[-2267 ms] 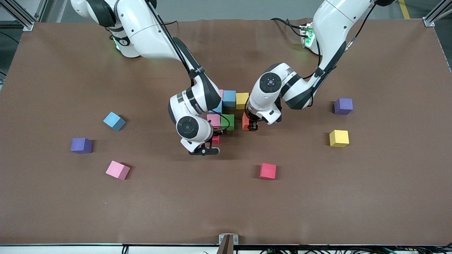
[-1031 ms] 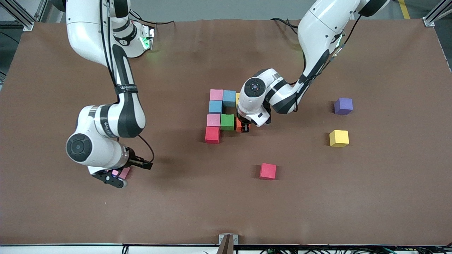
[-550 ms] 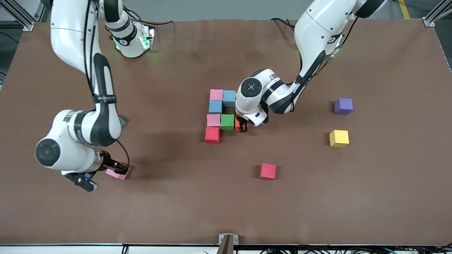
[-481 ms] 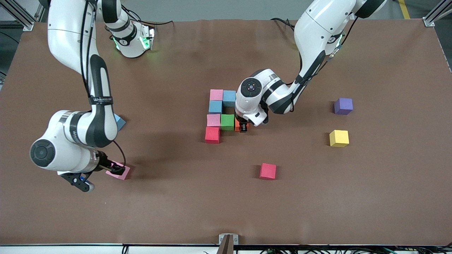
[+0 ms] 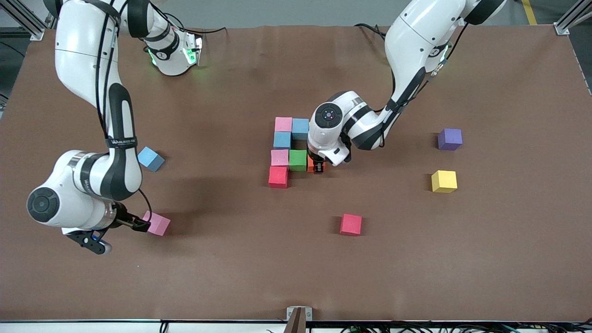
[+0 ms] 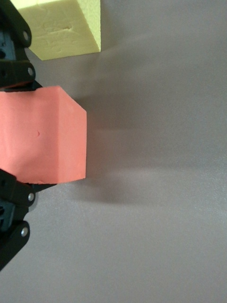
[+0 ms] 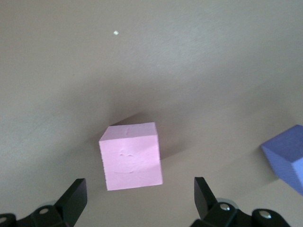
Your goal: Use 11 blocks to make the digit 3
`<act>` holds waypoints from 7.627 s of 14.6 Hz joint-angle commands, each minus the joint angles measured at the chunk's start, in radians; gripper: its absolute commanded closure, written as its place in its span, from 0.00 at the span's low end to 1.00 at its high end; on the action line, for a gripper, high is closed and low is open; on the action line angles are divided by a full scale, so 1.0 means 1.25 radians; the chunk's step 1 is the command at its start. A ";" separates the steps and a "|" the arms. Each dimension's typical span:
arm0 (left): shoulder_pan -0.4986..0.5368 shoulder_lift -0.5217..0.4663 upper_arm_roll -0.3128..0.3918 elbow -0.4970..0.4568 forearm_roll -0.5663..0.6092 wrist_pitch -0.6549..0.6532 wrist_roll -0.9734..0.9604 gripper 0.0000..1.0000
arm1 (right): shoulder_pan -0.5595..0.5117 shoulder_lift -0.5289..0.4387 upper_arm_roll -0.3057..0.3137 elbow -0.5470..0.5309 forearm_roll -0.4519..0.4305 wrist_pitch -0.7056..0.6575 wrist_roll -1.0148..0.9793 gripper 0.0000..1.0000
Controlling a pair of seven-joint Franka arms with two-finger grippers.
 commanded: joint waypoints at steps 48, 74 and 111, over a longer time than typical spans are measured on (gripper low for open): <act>0.199 0.192 0.004 0.442 -0.020 -0.213 0.434 0.00 | 0.278 0.084 0.158 0.165 -0.009 -0.003 -0.058 0.77; 0.136 0.212 0.059 0.455 -0.020 -0.173 0.426 0.00 | 0.342 0.161 0.159 0.200 -0.009 0.046 0.116 0.76; 0.066 0.201 0.060 0.447 -0.033 -0.156 0.341 0.77 | 0.189 -0.187 -0.199 0.183 -0.022 -0.329 -0.068 0.00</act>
